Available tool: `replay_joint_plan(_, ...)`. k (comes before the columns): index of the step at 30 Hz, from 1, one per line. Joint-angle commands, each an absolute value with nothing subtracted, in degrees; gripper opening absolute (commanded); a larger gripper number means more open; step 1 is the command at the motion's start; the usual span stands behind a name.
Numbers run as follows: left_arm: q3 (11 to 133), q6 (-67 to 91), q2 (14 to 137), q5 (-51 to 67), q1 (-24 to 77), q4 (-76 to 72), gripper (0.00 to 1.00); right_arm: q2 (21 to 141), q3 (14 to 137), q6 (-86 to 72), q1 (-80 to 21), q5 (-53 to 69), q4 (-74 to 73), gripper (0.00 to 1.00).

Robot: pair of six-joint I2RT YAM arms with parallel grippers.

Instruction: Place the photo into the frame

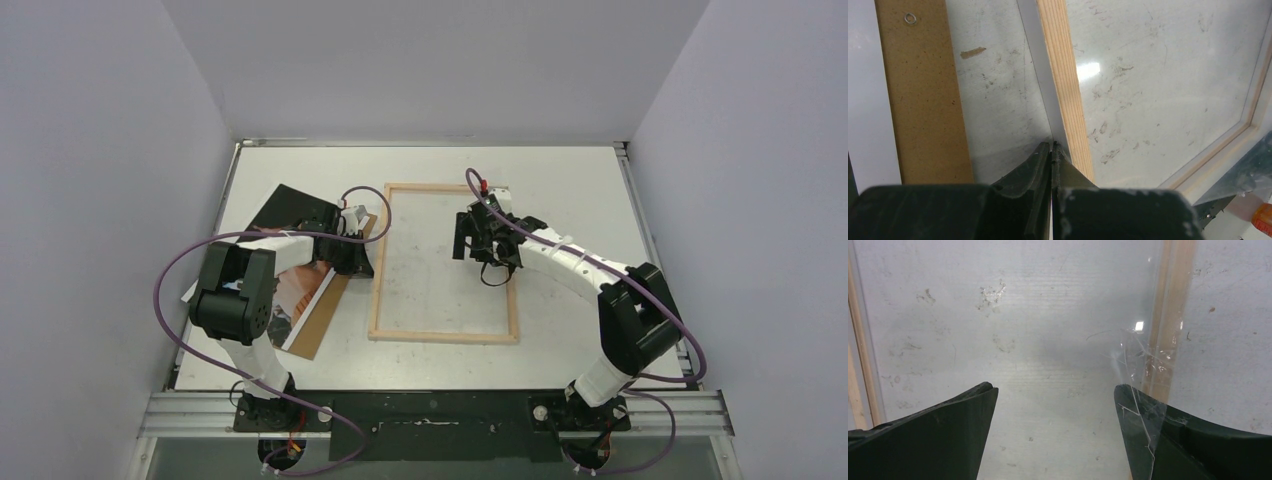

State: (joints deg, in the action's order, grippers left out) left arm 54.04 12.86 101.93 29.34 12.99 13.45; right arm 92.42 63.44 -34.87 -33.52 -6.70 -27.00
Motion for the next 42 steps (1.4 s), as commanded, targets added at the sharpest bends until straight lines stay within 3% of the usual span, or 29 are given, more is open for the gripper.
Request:
replay_joint_plan(1,54.58,12.71,103.27,31.35,13.77,13.26,0.0,91.74,66.55,-34.02,-34.84,-6.77,-26.71,0.9)
replay_joint_plan(42,54.49,12.49,103.27,32.08,13.14,13.45,0.0,88.28,67.85,-30.32,-34.37,-7.04,-29.75,0.9)
